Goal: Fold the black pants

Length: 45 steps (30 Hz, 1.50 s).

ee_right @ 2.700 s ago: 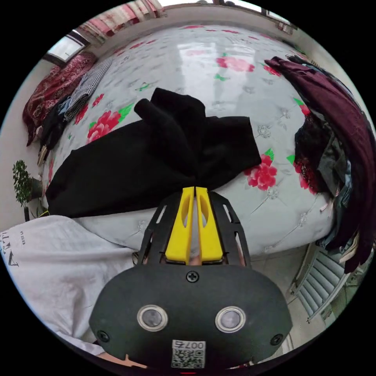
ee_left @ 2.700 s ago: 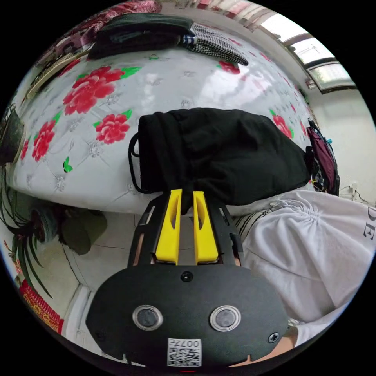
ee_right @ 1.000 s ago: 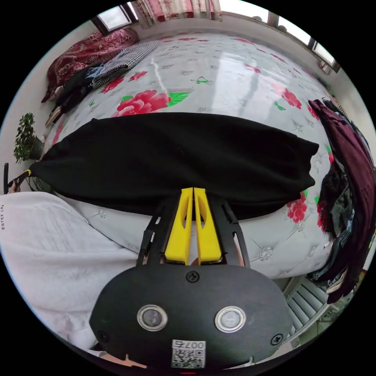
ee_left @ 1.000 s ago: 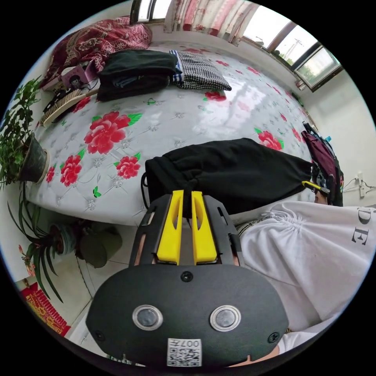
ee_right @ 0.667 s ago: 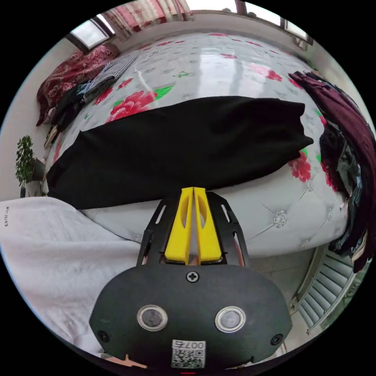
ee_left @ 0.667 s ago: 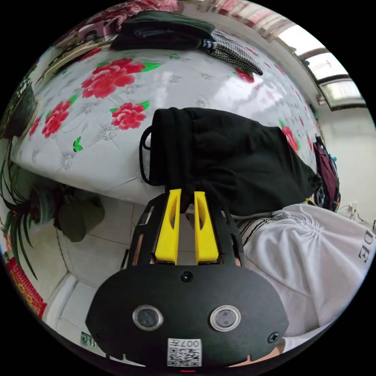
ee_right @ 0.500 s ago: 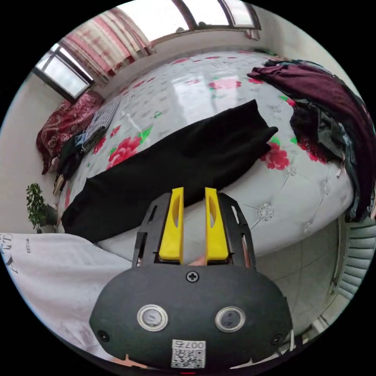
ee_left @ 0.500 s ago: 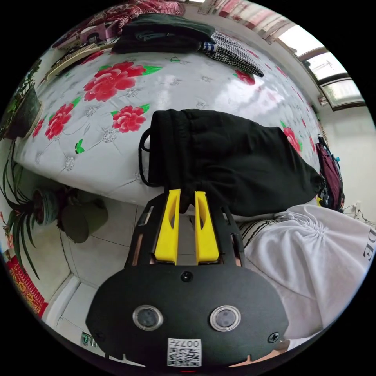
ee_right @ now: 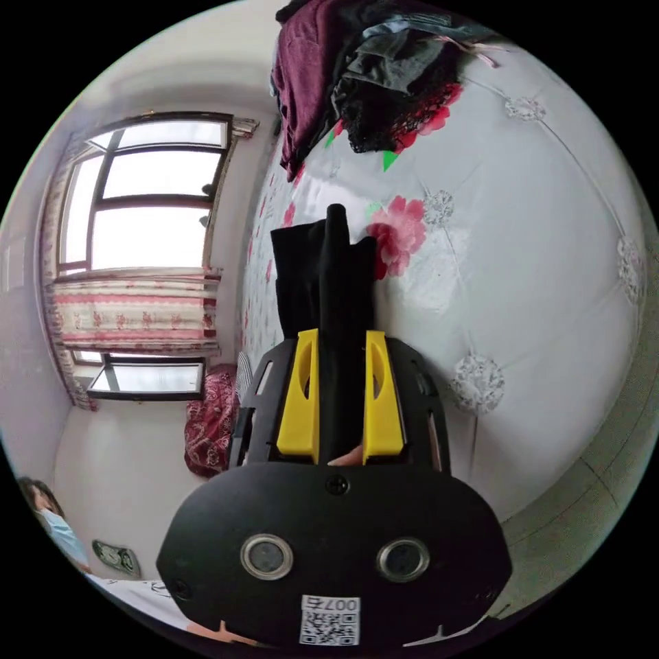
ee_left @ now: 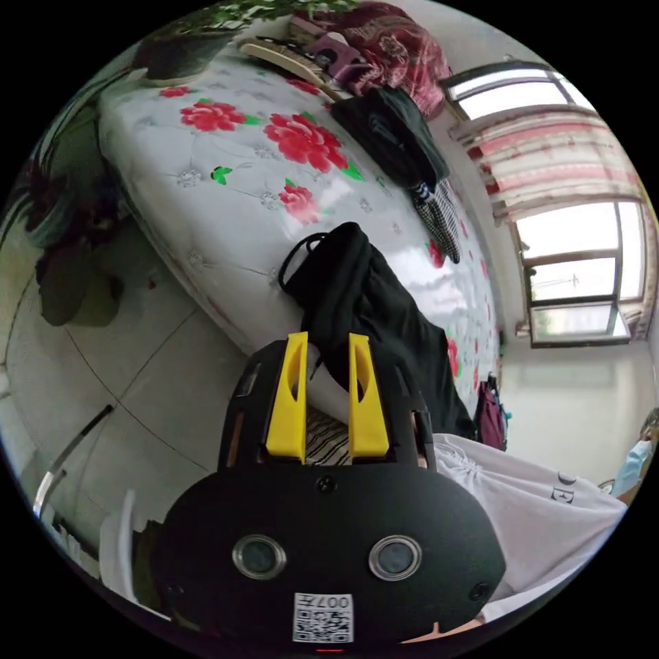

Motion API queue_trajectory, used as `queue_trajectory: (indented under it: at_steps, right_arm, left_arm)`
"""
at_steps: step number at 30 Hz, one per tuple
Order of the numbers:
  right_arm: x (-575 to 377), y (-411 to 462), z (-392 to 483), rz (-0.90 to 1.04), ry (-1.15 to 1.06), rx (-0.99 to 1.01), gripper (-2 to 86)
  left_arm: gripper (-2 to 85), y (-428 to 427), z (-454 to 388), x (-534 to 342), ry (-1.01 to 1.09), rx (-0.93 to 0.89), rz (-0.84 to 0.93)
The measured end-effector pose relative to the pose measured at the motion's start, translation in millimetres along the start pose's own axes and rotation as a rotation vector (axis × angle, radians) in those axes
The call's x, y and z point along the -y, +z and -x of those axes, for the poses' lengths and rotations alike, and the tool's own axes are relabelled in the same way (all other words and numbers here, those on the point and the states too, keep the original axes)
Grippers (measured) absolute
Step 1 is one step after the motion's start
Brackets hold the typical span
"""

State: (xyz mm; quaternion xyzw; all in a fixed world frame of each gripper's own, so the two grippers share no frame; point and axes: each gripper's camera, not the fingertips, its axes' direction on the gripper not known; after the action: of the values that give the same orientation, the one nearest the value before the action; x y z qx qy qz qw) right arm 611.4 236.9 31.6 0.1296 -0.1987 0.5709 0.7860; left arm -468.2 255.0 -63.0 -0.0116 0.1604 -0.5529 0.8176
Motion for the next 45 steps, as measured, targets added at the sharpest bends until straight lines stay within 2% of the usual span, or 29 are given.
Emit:
queue_trajectory:
  at_steps: [2,4,7,9,10,12,15,16,18,19,21,23,25,28,30,33,38,45]
  right_arm:
    - [0.8,5.3,10.5,0.012,0.015,0.007,3.1]
    - [-5.1,13.2,44.3,0.033,-0.109,-0.024,1.6]
    - [-41.9,36.6,137.5,0.114,-0.473,-0.119,0.5]
    - [-106.2,63.3,211.5,0.214,-0.815,-0.158,0.1]
    - [-126.4,70.3,227.0,0.244,-0.906,-0.157,0.1]
    - [-218.6,99.0,269.7,0.368,-1.25,-0.141,0.0]
    - [-338.7,142.7,274.9,0.556,-1.603,-0.16,0.0]
    - [-361.1,153.3,269.4,0.596,-1.658,-0.172,0.1]
    - [-437.0,207.1,231.3,0.867,-1.783,-0.246,0.4]
    - [-453.9,223.7,217.8,0.966,-1.803,-0.293,0.5]
    - [-495.6,277.3,169.6,1.207,-1.794,-0.569,1.2]
    - [-504.6,275.9,176.7,1.143,-1.834,-0.53,1.7]
    - [-506.1,276.5,186.2,1.196,-1.821,-0.514,2.2]
    - [-487.4,270.9,208.3,1.237,-1.649,-0.389,2.9]
    - [-462.9,264.2,220.2,1.155,-1.488,-0.325,2.8]
    - [-441.0,259.3,222.9,1.089,-1.359,-0.304,2.5]
    - [-432.0,261.5,220.8,1.146,-1.338,-0.295,0.8]
    - [-396.3,264.5,229.4,1.157,-1.306,-0.236,-0.2]
  left_arm:
    - [10.0,-4.9,23.7,-7.2,-0.1,-0.107,-0.073]
    - [10.3,-3.0,35.2,-10.9,-0.133,-0.145,-0.092]
    - [11.3,4.5,45.2,-13.7,-0.142,-0.194,-0.104]
    - [12.2,6.7,51.0,-15.5,-0.152,-0.258,-0.158]
    - [13.1,8.1,56.5,-15.9,-0.175,-0.292,-0.192]
    - [14.1,10.0,64.6,-15.2,-0.199,-0.321,-0.223]
    - [14.9,10.4,76.3,-10.5,-0.2,-0.325,-0.236]
    - [15.0,10.1,81.2,-8.5,-0.198,-0.334,-0.238]
    - [15.2,9.9,89.0,-6.2,-0.2,-0.354,-0.244]
    - [15.3,10.5,94.6,-4.6,-0.208,-0.364,-0.244]
    - [15.4,12.8,102.1,-0.4,-0.212,-0.388,-0.238]
    - [15.8,18.7,106.2,7.2,-0.211,-0.42,-0.217]
    - [16.1,22.4,104.3,12.6,-0.186,-0.412,-0.204]
    - [16.8,26.2,105.4,18.1,-0.174,-0.396,-0.196]
    - [17.0,29.0,110.1,19.7,-0.189,-0.416,-0.199]
    - [16.7,35.4,111.1,23.1,-0.183,-0.405,-0.195]
    - [14.6,51.2,104.5,28.7,-0.167,-0.363,-0.227]
    - [6.4,74.4,116.7,33.2,-0.287,-0.467,-0.254]
